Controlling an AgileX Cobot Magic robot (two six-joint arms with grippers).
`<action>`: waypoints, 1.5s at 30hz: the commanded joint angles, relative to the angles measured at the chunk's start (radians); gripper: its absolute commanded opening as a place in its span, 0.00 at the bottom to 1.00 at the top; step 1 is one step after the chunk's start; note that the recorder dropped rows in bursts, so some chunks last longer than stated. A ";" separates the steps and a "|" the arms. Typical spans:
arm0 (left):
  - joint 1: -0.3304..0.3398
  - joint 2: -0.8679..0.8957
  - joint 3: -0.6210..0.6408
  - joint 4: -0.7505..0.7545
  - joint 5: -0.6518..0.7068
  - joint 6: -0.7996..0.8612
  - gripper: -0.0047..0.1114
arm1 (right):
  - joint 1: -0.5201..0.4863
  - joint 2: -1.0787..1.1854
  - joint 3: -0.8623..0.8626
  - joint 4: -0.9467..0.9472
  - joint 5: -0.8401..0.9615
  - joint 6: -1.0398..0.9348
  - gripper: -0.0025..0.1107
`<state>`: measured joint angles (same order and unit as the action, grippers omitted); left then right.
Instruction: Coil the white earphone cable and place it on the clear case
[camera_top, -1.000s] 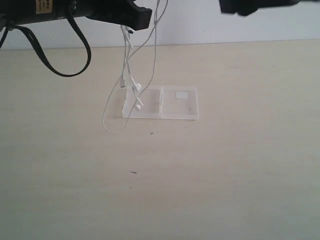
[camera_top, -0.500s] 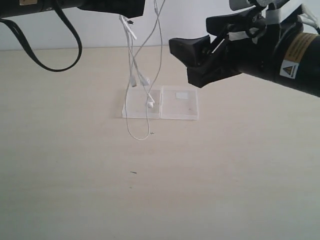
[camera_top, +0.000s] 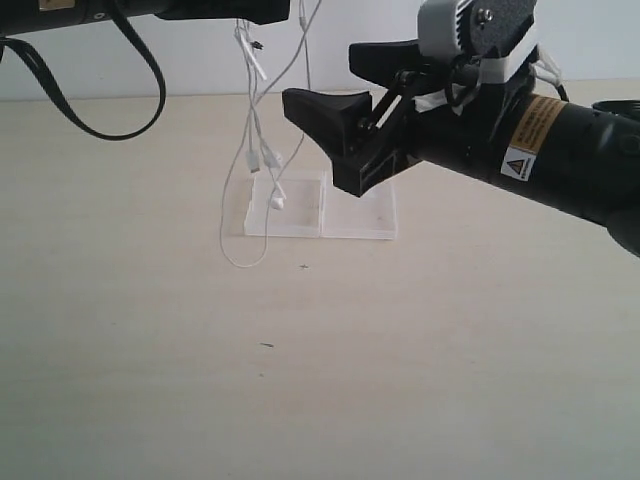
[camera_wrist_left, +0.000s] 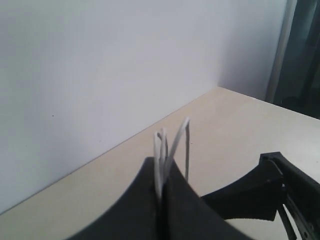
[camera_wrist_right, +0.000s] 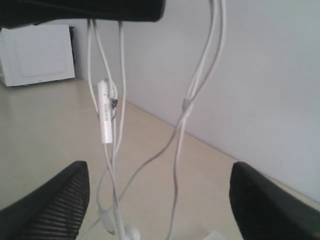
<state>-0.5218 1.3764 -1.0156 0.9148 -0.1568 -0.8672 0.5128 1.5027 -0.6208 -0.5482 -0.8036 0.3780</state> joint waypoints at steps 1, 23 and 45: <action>0.000 -0.008 0.003 -0.002 0.004 -0.027 0.04 | -0.002 0.003 0.005 -0.086 -0.049 -0.002 0.68; 0.000 -0.008 0.003 -0.002 -0.024 -0.083 0.04 | -0.002 0.115 -0.140 -0.116 -0.060 0.123 0.68; 0.000 -0.005 0.003 -0.002 -0.087 -0.105 0.04 | -0.002 0.170 -0.184 -0.254 -0.070 0.361 0.53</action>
<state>-0.5218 1.3764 -1.0156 0.9148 -0.2260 -0.9589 0.5128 1.6733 -0.8008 -0.8093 -0.8563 0.7338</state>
